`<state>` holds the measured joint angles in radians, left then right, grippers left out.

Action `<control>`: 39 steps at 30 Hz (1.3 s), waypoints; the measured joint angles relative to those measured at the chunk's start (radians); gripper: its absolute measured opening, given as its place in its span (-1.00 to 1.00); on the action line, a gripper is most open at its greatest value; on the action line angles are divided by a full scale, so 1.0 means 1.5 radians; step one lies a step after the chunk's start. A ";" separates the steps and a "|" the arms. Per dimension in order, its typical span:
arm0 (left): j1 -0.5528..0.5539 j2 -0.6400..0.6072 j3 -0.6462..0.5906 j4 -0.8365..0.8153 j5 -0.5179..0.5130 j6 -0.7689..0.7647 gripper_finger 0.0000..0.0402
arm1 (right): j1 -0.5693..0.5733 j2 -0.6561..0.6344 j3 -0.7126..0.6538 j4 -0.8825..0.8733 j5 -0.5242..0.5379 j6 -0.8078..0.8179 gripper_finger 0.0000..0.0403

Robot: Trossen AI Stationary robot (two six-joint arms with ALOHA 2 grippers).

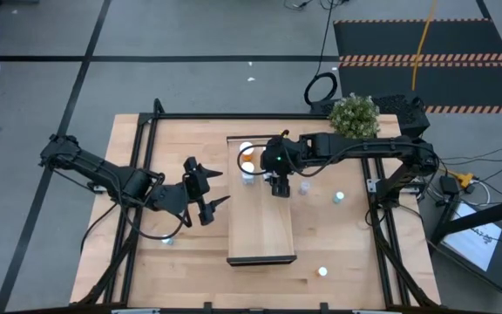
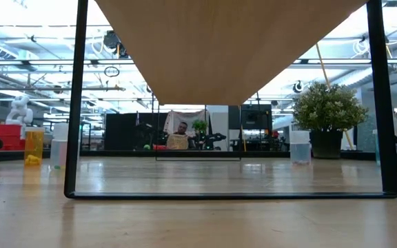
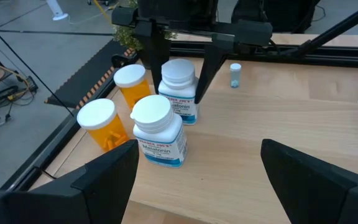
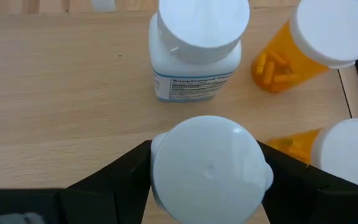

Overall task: Pick and place medicine bottles onto shelf by color
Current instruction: Put the white medicine bottle on the shelf aligned with the other white medicine bottle

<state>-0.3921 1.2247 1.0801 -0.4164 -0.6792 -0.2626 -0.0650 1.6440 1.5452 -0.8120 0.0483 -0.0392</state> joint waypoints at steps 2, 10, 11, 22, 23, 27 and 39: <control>0.000 0.000 0.000 0.000 0.000 0.000 0.69 | 0.000 0.000 0.000 0.000 0.001 0.000 0.27; 0.000 0.000 0.000 0.000 0.000 0.000 0.69 | 0.000 0.000 -0.002 -0.001 0.001 0.000 0.54; 0.000 0.000 0.000 0.000 0.000 0.000 0.69 | 0.000 0.000 -0.002 -0.002 0.001 0.000 0.56; 0.000 0.000 0.000 -0.001 0.000 0.001 0.69 | 0.001 -0.005 -0.001 -0.001 0.004 -0.030 0.54; 0.000 0.000 0.000 -0.001 0.000 0.001 0.69 | 0.001 -0.005 -0.001 -0.001 0.004 -0.035 0.54; 0.000 0.000 0.000 -0.001 0.000 0.001 0.69 | 0.001 -0.005 -0.001 0.000 0.007 -0.048 0.54; 0.000 0.000 0.000 -0.001 0.000 0.001 0.69 | 0.001 -0.005 -0.001 0.021 0.021 -0.075 0.54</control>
<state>-0.3923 1.2247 1.0801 -0.4179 -0.6788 -0.2619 -0.0635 1.6367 1.5439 -0.7811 0.0792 -0.1512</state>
